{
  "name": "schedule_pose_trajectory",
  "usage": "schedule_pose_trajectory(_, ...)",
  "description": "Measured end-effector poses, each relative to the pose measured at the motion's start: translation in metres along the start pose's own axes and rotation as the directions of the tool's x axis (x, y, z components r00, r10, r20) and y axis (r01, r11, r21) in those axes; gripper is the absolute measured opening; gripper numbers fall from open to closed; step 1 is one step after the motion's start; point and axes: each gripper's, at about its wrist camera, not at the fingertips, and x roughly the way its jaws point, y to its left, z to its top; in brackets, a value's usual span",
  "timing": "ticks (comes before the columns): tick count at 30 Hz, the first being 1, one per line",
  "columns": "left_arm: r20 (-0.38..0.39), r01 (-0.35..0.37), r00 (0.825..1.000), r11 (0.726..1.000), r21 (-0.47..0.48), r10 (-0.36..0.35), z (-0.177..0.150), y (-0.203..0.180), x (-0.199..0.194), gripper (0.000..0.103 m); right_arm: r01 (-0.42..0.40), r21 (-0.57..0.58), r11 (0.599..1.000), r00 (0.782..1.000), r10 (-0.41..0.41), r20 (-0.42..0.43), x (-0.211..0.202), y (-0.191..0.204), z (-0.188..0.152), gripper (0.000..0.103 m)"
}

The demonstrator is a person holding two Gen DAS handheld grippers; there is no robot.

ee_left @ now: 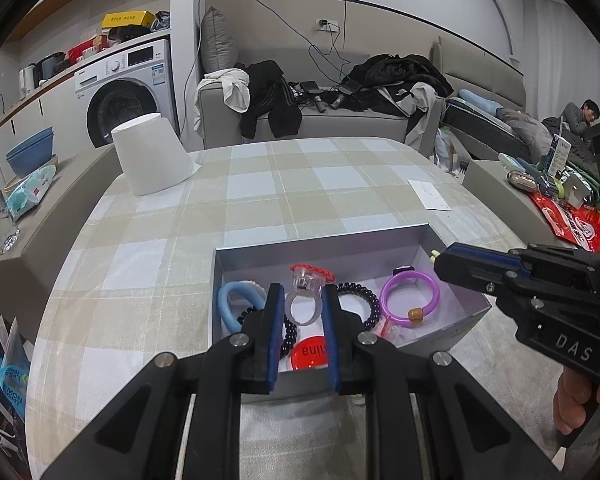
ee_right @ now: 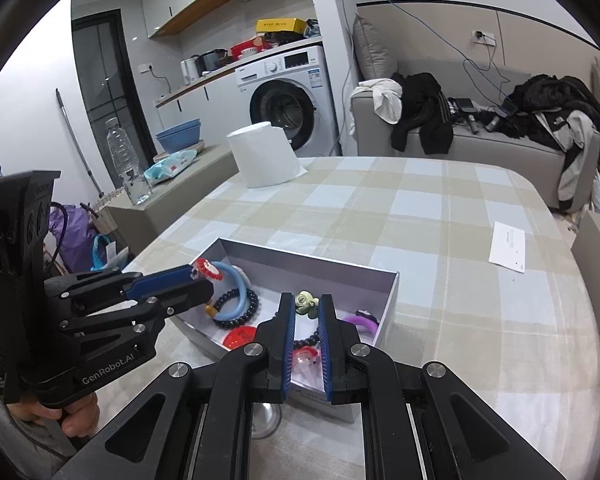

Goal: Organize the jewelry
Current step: 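Carry the clear ring box into the grey box with the left gripper while the right grasps a small trinket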

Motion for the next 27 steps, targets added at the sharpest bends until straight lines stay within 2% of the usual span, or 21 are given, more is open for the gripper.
schedule_pose_trajectory(12,-0.036,-0.022,0.999,0.999,0.026,0.023,-0.002,0.0,0.015,0.014,0.034,-0.007,0.999,0.999,-0.034,-0.008,0.01,-0.003,-0.002,0.011)
schedule_pose_trajectory(27,-0.05,-0.035,0.998,0.999,0.022,0.036,-0.003,0.004,0.02,0.014,0.026,-0.023,0.999,0.999,-0.027,-0.047,0.021,0.0,-0.006,0.011)
